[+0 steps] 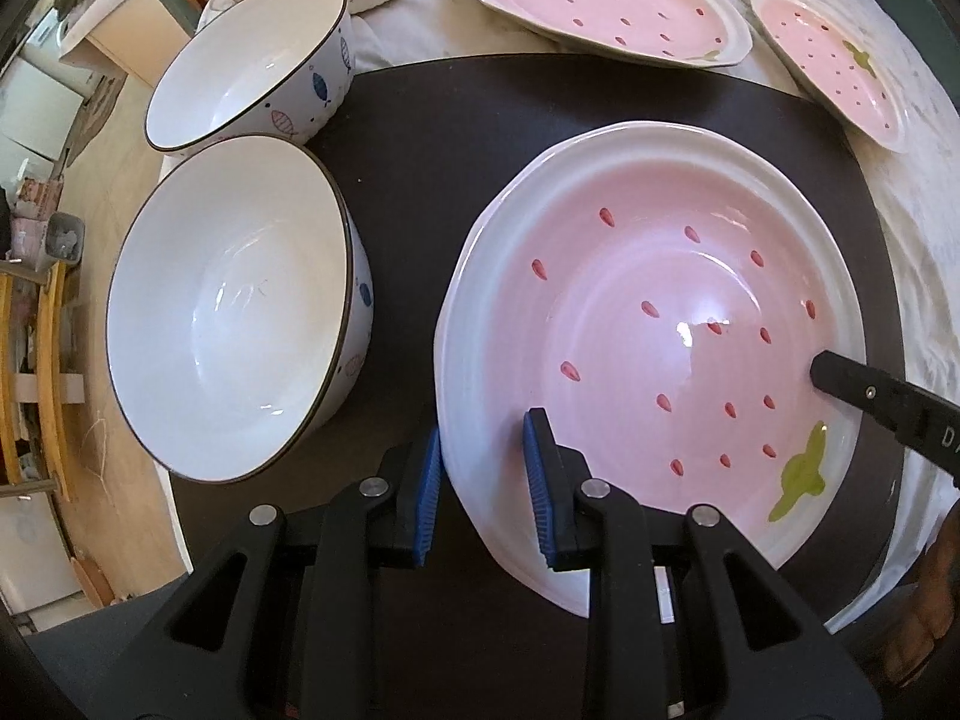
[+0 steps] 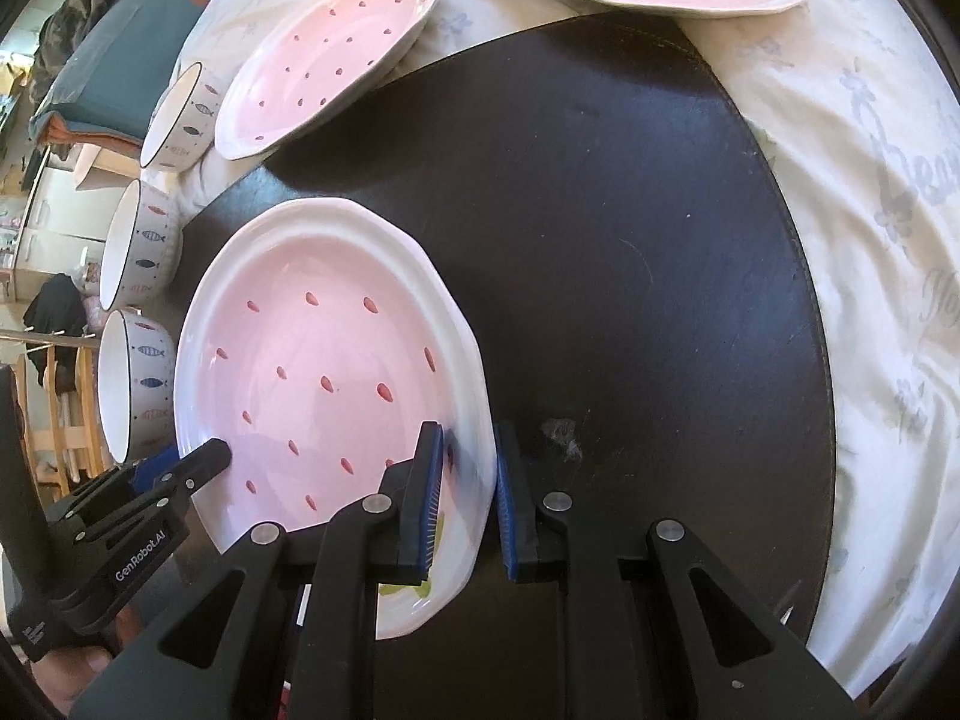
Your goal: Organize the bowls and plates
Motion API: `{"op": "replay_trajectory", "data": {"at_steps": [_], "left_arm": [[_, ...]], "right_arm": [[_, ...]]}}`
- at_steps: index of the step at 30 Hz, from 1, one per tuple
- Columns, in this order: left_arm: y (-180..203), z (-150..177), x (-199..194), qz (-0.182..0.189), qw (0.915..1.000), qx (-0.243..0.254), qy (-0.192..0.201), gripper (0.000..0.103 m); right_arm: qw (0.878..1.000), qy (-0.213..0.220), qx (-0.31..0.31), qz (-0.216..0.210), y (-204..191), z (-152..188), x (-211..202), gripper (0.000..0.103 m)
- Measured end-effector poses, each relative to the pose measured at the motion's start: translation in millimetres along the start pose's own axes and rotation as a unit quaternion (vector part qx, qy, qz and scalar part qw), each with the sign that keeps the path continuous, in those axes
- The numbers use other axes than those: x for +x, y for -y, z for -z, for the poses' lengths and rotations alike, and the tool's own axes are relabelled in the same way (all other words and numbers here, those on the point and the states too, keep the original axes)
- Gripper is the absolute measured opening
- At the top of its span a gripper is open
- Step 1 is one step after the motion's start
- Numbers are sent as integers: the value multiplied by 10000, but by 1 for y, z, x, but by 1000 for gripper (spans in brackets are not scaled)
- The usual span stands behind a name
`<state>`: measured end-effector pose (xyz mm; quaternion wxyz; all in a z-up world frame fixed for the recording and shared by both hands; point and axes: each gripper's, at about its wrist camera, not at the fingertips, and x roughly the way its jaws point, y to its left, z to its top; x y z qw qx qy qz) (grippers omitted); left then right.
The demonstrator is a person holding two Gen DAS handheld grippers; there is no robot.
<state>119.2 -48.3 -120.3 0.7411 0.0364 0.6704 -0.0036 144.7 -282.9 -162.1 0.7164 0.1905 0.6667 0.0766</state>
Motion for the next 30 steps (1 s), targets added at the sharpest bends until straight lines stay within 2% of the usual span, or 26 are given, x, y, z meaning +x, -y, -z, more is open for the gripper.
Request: {"op": "replay_trajectory", "data": {"at_steps": [4, 9, 12, 16, 18, 23, 26, 27, 28, 30], "left_arm": [[17, 4, 1, 14, 10000, 49, -25, 23], [7, 9, -1, 53, 10000, -2, -48, 26], [4, 9, -2, -19, 9999, -70, -75, 35], [3, 18, -9, -38, 10000, -56, -42, 41], [2, 21, -12, -37, 10000, -67, -19, 49], [-2, 29, -22, -39, 9999, -10, 123, 58], [-10, 40, -33, -73, 9996, -52, 252, 59], [-12, 42, -35, -55, 9995, -83, 294, 59], [-15, 44, -39, -27, 9992, -140, 363, 59], [-14, 48, -47, 23, 9986, -240, 471, 59]], "right_arm": [[9999, 36, 99, -70, 1, -1, 1, 17], [9993, 362, 79, 60, -4, 3, -11, 17], [9983, 564, 19, 149, -7, 7, -22, 17], [9961, 855, -46, 207, -11, 13, -37, 21], [9951, 954, -87, 246, -13, 15, -42, 21], [9929, 1148, -107, 304, -13, 23, -53, 21], [9919, 1226, -99, 329, -13, 29, -58, 23], [9915, 1250, -81, 354, -13, 32, -59, 36], [9914, 1262, -66, 352, -13, 35, -59, 68], [9904, 1368, -39, 219, -13, 43, -63, 88]]}}
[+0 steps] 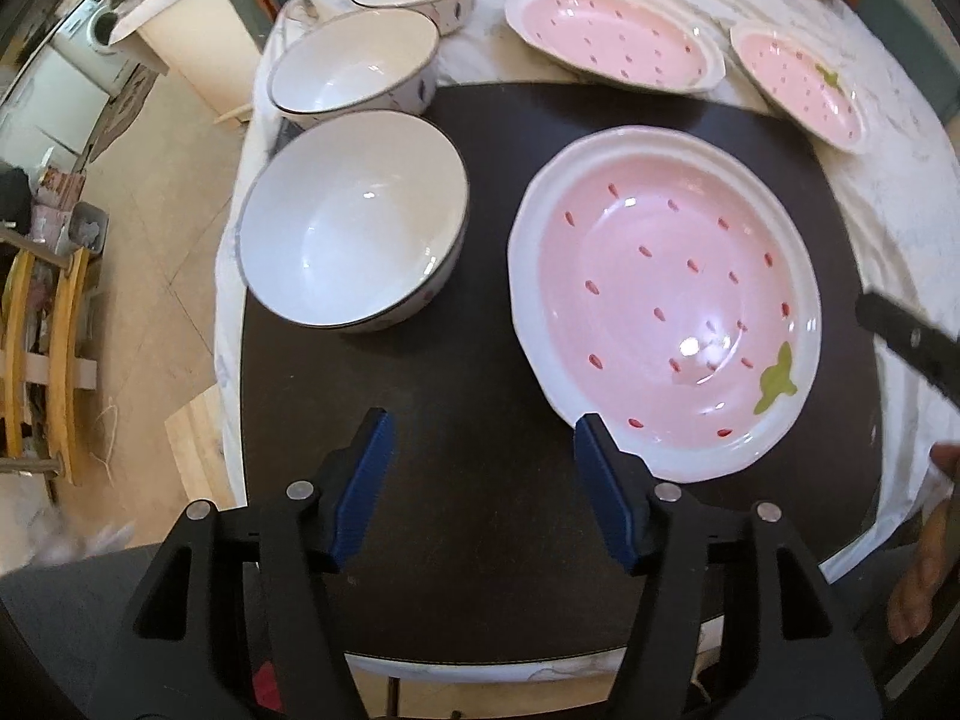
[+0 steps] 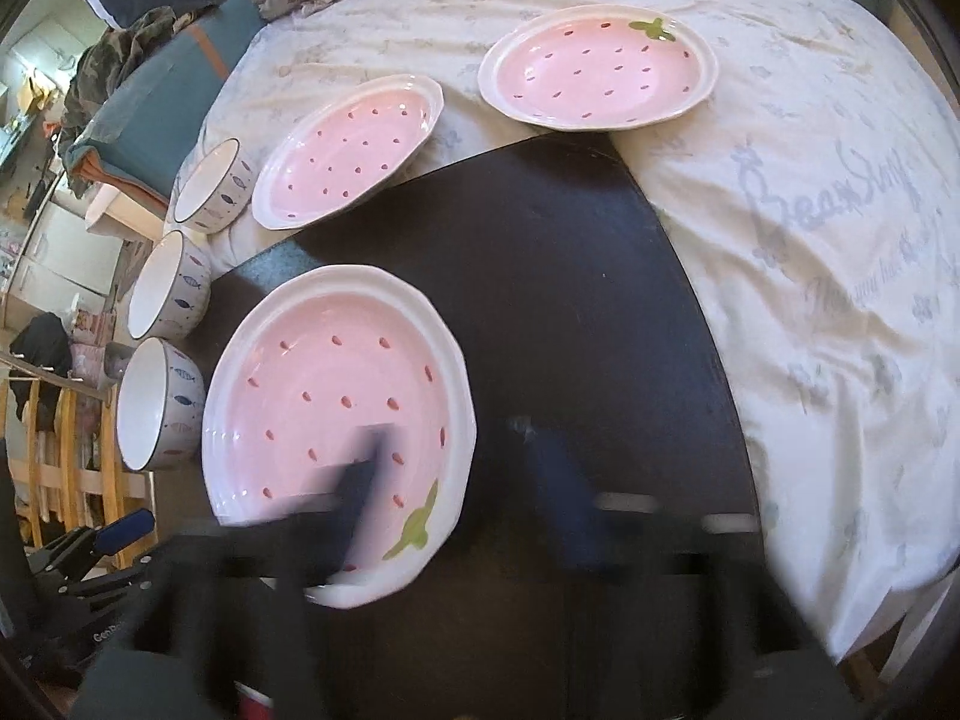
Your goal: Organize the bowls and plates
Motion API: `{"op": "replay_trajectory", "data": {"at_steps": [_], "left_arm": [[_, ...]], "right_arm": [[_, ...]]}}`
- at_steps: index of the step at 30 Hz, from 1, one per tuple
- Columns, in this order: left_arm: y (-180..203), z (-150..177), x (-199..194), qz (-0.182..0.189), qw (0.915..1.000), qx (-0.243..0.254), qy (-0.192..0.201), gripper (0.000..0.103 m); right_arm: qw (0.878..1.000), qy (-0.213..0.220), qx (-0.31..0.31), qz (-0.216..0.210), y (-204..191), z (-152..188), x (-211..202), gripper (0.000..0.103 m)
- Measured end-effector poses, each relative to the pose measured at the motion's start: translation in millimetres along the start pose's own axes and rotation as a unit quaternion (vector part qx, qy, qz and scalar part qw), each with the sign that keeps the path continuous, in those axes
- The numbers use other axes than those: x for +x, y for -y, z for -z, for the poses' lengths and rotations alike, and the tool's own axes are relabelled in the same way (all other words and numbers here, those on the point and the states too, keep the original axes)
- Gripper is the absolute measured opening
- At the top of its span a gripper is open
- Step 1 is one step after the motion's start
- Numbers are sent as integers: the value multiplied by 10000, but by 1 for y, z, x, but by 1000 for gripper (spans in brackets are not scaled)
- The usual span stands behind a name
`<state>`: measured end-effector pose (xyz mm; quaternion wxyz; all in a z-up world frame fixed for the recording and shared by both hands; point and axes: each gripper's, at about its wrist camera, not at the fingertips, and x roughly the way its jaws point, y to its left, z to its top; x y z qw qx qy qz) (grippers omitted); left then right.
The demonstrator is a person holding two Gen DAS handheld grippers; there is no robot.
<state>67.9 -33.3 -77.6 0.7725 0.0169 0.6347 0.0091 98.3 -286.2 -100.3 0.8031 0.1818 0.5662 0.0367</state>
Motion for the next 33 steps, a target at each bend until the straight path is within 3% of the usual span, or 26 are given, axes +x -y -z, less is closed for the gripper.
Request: {"op": "replay_trajectory", "data": {"at_steps": [3, 6, 13, 20, 24, 33], "left_arm": [[-2, 0, -13, 48, 9996, -129, 237, 59], [-2, 5, -34, -207, 9958, -123, 880, 59], [-13, 3, -71, 201, 9884, -293, 1475, 59], [-16, -12, -76, 197, 9923, -285, 1188, 60], [-12, -24, -73, 34, 9926, -230, 1190, 68], [-32, -64, -70, 65, 9919, -521, 1154, 69]], "right_arm": [[9999, 64, -68, -74, -5, 9, -10, 88], [9990, 361, -208, -144, -15, 20, -27, 88], [9974, 649, -316, 50, -36, 34, -64, 89], [9951, 768, -508, 357, -50, 17, -78, 89], [9935, 861, -558, 496, -48, 2, -79, 89], [9949, 794, -620, 67, -31, -27, -65, 89]]}}
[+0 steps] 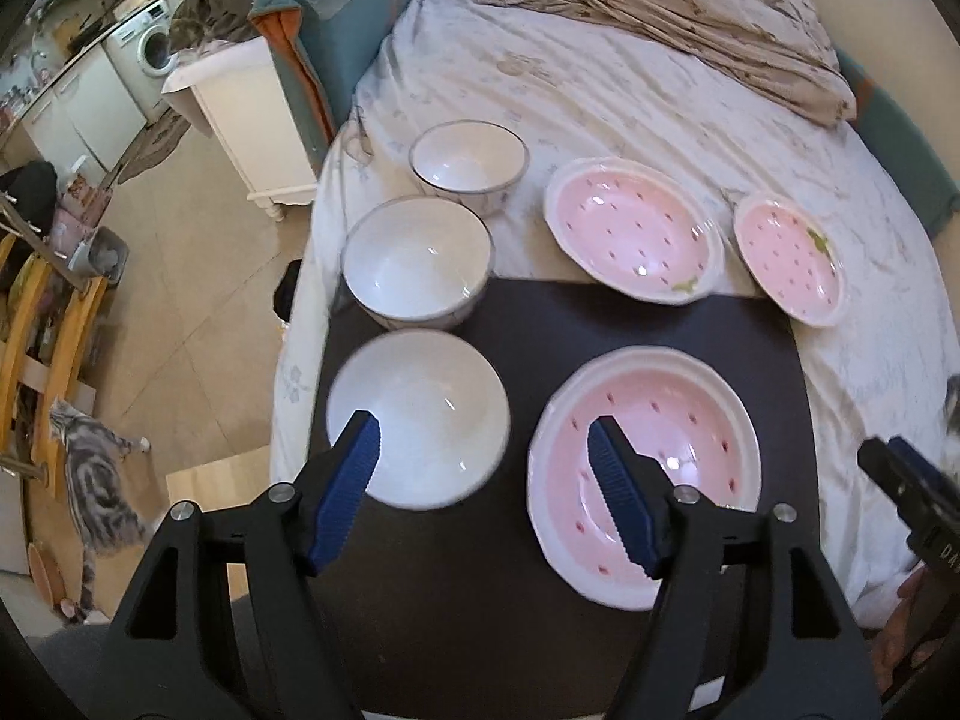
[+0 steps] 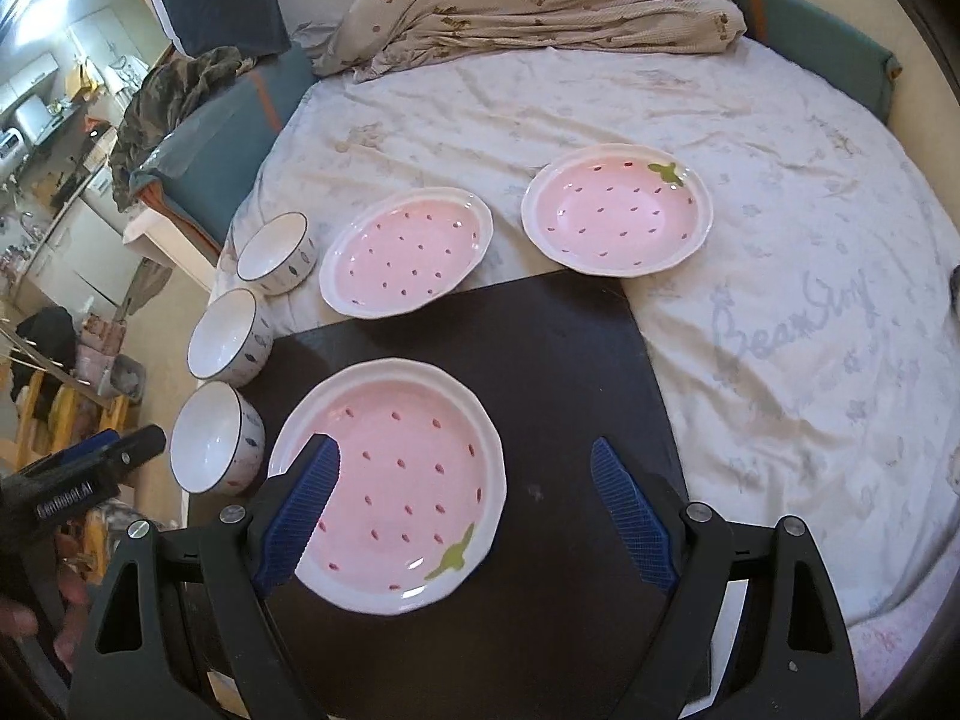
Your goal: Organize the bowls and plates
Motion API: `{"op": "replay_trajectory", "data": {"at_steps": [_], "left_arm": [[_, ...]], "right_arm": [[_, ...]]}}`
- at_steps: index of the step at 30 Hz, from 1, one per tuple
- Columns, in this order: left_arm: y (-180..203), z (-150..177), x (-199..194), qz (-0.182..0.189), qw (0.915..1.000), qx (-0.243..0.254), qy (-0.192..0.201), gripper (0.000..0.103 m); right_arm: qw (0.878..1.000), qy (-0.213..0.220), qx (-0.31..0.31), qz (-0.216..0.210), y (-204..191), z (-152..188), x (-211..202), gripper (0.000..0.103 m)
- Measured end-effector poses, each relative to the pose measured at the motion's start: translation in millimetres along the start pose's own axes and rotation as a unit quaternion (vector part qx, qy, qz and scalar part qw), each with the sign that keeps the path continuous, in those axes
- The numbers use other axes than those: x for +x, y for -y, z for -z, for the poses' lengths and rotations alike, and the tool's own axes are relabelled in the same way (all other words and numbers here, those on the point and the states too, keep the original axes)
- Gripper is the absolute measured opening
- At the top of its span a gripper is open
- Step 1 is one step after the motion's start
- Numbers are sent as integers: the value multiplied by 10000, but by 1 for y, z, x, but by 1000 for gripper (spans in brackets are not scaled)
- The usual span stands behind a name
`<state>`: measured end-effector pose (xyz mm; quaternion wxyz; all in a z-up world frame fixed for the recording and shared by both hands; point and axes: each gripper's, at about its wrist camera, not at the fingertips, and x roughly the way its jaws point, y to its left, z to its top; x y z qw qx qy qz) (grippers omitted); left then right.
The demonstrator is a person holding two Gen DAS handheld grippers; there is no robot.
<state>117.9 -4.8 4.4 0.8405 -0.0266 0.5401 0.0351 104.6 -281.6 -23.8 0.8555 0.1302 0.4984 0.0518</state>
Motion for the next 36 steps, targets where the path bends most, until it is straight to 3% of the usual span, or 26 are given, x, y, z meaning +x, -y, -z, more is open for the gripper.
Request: {"op": "replay_trajectory", "data": {"at_steps": [8, 14, 17, 19, 25, 30, 36], "left_arm": [[-3, -24, 31, 3, 9994, -128, -324, 70], [-7, -34, 46, 127, 9990, -155, -409, 70], [-24, -35, 53, -5, 9989, -56, -472, 70], [-35, -32, 59, -118, 9982, -35, -590, 70], [-30, -27, 64, 260, 9971, -107, -701, 70], [6, -43, 74, 540, 9963, -12, -672, 69], [36, -77, 103, 537, 9954, -190, -773, 69]], "right_arm": [[9996, -165, 71, -217, 12, -19, 28, 89], [9953, -473, 576, -622, 23, -34, 52, 89], [9908, -679, 512, -1052, 9, -34, 62, 89], [9901, -780, 351, -1109, -4, -32, 68, 89], [9915, -804, -179, -1002, -40, -28, 77, 88], [9895, -743, 581, -1093, -11, -41, 77, 87], [9819, -791, 1285, -1143, 31, -73, 100, 73]]}}
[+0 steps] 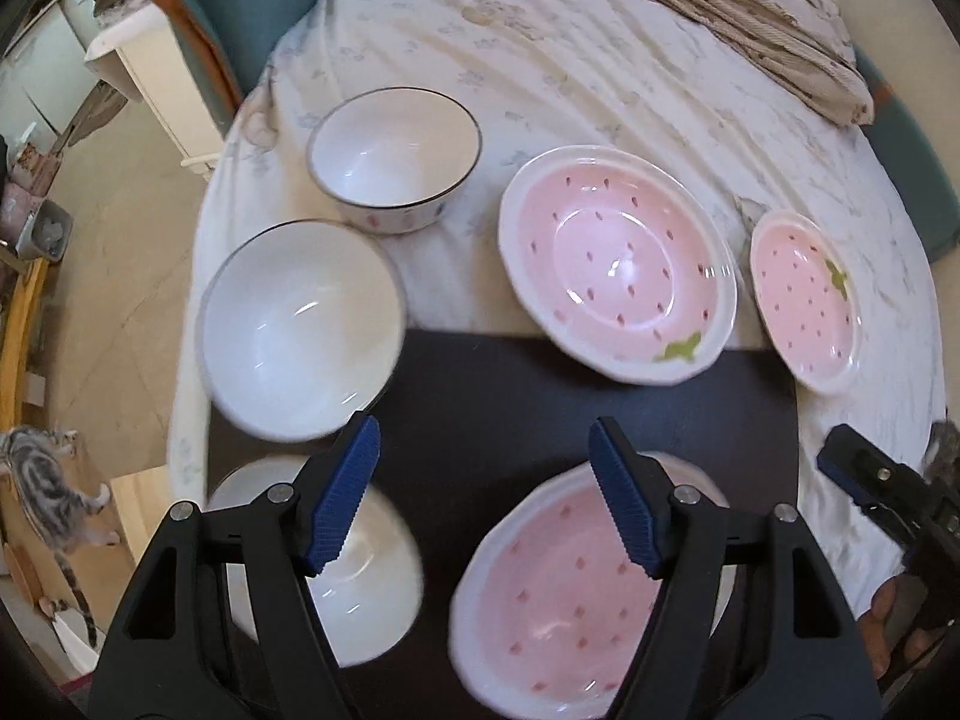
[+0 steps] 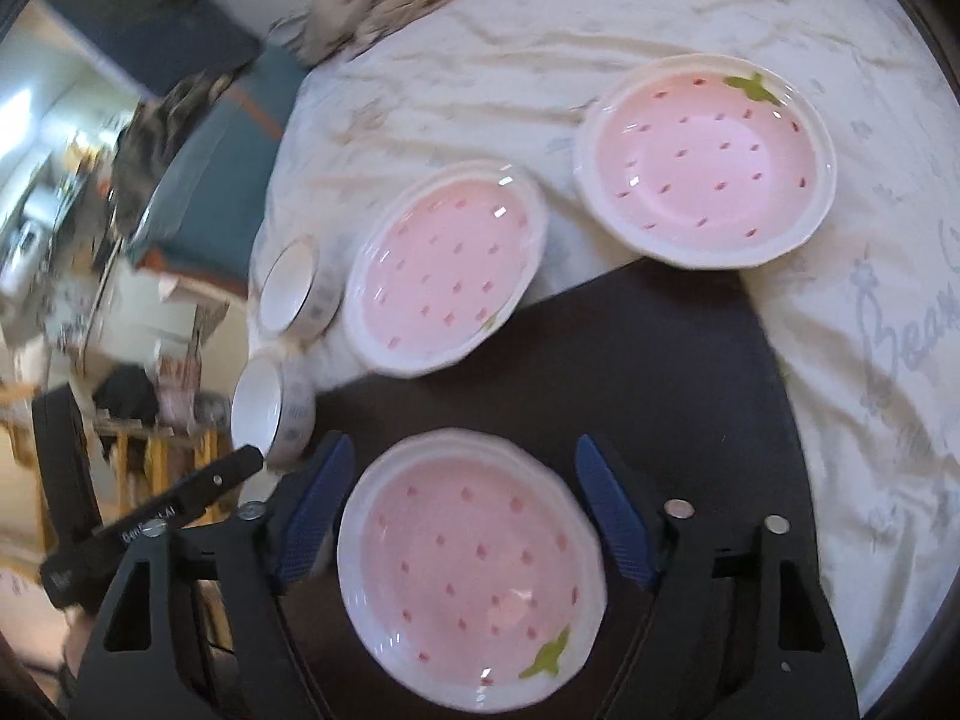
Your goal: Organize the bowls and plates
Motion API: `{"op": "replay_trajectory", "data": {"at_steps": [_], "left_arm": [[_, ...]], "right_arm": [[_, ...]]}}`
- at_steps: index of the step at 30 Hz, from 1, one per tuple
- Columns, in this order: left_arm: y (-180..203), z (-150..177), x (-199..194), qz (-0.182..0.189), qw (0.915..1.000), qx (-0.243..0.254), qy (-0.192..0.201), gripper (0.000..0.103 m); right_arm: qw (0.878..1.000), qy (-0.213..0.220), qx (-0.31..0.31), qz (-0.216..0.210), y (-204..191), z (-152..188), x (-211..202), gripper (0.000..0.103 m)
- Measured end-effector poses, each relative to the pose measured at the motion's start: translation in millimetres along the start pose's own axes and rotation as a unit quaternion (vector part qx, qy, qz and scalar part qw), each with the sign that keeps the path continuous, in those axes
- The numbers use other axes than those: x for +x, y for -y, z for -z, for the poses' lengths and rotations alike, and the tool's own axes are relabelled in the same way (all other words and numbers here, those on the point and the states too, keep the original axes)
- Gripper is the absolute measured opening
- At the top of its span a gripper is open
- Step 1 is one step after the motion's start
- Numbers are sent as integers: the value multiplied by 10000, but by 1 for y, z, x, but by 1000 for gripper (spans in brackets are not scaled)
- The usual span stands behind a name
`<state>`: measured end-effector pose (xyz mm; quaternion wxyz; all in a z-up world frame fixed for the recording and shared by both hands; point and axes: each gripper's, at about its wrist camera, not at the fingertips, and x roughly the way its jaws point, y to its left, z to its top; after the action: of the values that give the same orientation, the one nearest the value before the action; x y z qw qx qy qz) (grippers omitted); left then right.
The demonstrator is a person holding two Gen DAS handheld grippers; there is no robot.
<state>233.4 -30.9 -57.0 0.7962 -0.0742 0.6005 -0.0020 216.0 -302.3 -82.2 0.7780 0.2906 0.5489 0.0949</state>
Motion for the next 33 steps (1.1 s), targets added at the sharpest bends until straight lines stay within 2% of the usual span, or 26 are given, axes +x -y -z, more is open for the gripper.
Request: {"op": "replay_trajectory", "data": {"at_steps": [3, 8, 9, 10, 14, 17, 21, 24, 27, 30, 32, 33], "left_arm": [[9, -13, 14, -29, 10000, -29, -48, 69], [16, -23, 25, -143, 9999, 25, -85, 69], [16, -24, 26, -197, 9998, 39, -70, 69], [15, -25, 27, -249, 9997, 49, -55, 69], [11, -28, 35, -421, 9991, -18, -89, 69], [8, -29, 43, -483, 9986, -161, -138, 69], [7, -31, 48, -541, 9980, -304, -108, 69], [13, -31, 48, -487, 9984, -268, -111, 69], [21, -34, 48, -396, 9990, -183, -130, 69], [30, -41, 47, -398, 9991, -120, -40, 69], [33, -46, 50, -358, 9992, -170, -70, 69], [33, -48, 54, -322, 9992, -213, -122, 69]], "right_arm": [[9996, -170, 206, -108, 11, -24, 23, 62], [9991, -368, 187, -133, 16, -59, 70, 54], [9987, -435, 235, -155, 18, -64, 81, 49], [9980, -533, 269, -203, 20, -68, 93, 36], [9967, -782, 230, -34, 27, -69, 122, 23], [9970, -729, 211, -155, 29, -69, 125, 13], [9982, -583, 14, -114, 26, -64, 115, 12], [9976, -639, 163, -226, 33, -59, 109, 12], [9974, -657, 178, -217, 37, -51, 93, 0], [9964, -817, 156, -147, 47, -41, 87, 0], [9958, -789, 152, -428, 52, -42, 82, 0], [9939, -741, 289, -763, 55, -47, 79, 1]]}}
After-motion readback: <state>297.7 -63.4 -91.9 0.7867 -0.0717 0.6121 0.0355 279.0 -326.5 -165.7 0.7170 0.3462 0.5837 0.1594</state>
